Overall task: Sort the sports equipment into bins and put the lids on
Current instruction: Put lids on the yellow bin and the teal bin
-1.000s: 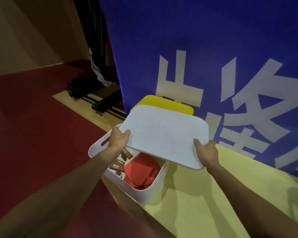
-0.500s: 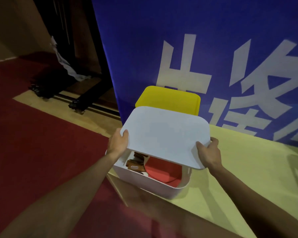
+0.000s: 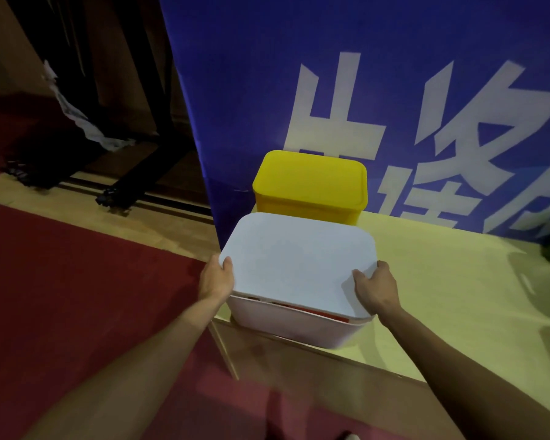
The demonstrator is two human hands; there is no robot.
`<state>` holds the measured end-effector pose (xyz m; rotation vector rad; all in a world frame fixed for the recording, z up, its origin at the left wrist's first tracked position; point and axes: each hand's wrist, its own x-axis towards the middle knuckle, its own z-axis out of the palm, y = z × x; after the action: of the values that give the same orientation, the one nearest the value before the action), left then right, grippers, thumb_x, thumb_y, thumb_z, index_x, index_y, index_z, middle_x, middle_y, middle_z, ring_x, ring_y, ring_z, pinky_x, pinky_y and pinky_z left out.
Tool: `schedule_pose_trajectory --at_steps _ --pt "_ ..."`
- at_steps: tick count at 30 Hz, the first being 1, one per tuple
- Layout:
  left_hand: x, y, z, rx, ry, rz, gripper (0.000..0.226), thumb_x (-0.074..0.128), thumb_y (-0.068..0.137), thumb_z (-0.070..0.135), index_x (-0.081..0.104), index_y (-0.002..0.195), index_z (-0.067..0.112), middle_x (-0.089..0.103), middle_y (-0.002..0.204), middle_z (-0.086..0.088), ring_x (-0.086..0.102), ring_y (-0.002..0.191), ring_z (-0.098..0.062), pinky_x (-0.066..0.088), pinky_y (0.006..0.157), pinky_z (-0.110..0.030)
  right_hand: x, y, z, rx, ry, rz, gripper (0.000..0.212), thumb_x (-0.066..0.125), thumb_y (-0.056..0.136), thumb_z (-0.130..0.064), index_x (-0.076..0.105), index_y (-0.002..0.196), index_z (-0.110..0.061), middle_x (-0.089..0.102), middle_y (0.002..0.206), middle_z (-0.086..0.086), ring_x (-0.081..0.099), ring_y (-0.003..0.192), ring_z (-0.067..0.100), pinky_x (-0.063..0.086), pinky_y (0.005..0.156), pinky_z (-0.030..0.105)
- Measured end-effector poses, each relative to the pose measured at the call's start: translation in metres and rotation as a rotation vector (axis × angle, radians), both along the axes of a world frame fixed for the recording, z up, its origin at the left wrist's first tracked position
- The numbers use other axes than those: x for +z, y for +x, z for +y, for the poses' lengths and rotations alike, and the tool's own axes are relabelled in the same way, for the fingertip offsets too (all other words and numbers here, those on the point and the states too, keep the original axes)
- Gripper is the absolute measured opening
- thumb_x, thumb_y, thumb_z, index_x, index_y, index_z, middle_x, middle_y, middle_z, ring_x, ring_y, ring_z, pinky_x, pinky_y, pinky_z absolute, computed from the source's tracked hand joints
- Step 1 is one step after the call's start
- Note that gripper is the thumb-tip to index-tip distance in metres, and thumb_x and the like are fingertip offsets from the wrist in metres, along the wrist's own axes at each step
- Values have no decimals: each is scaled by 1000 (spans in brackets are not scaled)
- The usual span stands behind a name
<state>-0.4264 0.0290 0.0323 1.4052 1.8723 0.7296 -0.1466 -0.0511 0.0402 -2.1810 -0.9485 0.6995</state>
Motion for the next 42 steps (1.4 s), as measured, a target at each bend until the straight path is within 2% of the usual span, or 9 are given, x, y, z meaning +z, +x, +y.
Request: schedule_pose_trajectory --at_steps 8,12,15,19,27,32,35,38,42 --pt "-18 -1 -4 -38 -9 -26 42 35 102 28 40 137 6 52 135 -17 49 124 -36 40 98 -41 -11 -10 0 5 2 -29 57 52 93 -27 30 139 0 44 137 20 46 122 39 42 98 46" --pt "-21 0 -2 -56 2 40 44 34 102 30 38 136 2 46 140 -17 47 125 -35 40 97 -42 -14 -14 -3 0 -21 -49 55 49 95 -28 29 139 -3 42 138 17 46 122 38 42 100 48" --pt "-22 1 -1 -72 -9 122 48 32 101 34 35 138 2 42 143 -15 47 125 -35 41 97 -45 -20 -16 -8 -8 -49 -82 52 43 96 -33 30 138 -5 43 138 15 48 120 38 42 98 51" --pt "-26 2 -1 -67 2 128 48 31 102 34 36 139 4 42 144 -13 48 125 -36 41 96 -46 -26 -15 -10 8 -73 -148 52 38 98 -36 27 139 -6 40 140 15 48 119 41 43 95 52" --pt "-30 0 -1 -112 33 287 49 27 102 36 32 139 5 42 140 -14 53 117 -35 44 87 -43 -32 -26 -11 -5 -86 -315 55 32 100 -35 20 143 -3 38 139 18 53 109 48 45 82 48" --pt "-31 2 -2 -176 180 526 44 40 99 23 35 138 2 42 138 -20 48 120 -35 37 98 -44 -25 -25 -11 45 -122 -278 58 31 101 -34 14 145 0 32 143 20 50 115 47 43 87 47" --pt "-22 11 -6 -278 279 627 46 46 92 8 37 138 5 35 145 -18 40 128 -34 27 109 -42 -16 -15 -9 84 -160 -94 62 37 100 -35 11 147 -3 27 146 22 40 127 43 35 102 46" --pt "-5 33 -18 -398 285 574 49 48 91 9 39 139 12 29 148 -12 32 133 -30 22 112 -37 -3 6 -12 151 -234 -81 62 48 95 -31 23 144 -3 36 139 25 41 126 42 37 103 45" --pt "27 80 -40 -591 233 343 41 50 93 11 47 134 16 38 139 -5 44 123 -23 34 106 -33 23 33 -29 247 -183 -182 49 52 89 -19 45 134 -2 50 133 20 48 122 33 41 95 35"
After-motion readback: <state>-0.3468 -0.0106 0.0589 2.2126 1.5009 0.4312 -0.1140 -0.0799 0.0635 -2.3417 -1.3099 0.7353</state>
